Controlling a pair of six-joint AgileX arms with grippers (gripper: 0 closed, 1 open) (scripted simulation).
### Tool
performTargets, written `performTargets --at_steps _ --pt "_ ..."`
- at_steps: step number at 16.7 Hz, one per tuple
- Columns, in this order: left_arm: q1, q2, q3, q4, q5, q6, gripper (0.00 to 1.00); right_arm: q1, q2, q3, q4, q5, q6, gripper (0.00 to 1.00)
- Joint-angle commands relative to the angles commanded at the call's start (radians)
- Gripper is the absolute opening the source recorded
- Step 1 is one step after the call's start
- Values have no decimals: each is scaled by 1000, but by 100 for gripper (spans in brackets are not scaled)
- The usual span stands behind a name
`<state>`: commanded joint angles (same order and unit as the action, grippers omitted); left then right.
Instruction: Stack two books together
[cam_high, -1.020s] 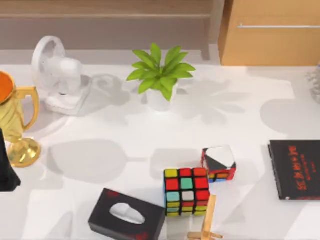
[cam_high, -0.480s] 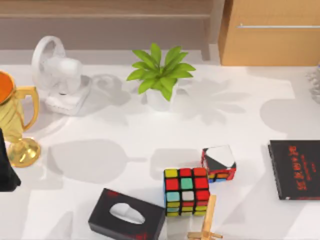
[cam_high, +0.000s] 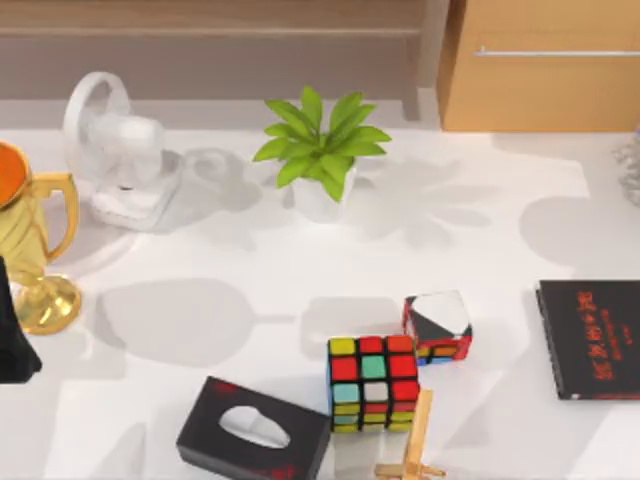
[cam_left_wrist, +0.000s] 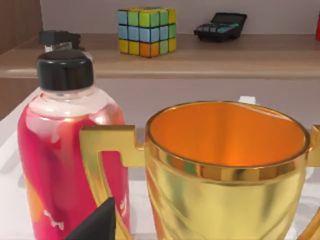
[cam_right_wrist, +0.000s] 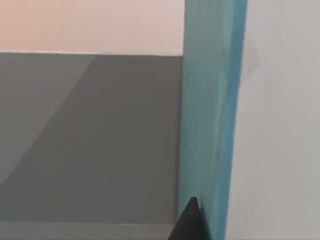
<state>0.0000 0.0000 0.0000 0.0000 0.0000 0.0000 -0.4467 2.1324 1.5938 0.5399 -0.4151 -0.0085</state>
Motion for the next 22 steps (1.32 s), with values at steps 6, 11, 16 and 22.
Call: performTargets --at_steps 6,11,16,22 --pt "0 0 0 0 0 0 100 -3 -2 0 0 0 1 0" --pt "0 0 0 0 0 0 100 -12 -45 -28 -15 -9 2 0" --pt "0 0 0 0 0 0 100 -7 -53 -30 -16 -4 13 0" --pt "0 0 0 0 0 0 100 23 -291 -207 -70 128 263 0"
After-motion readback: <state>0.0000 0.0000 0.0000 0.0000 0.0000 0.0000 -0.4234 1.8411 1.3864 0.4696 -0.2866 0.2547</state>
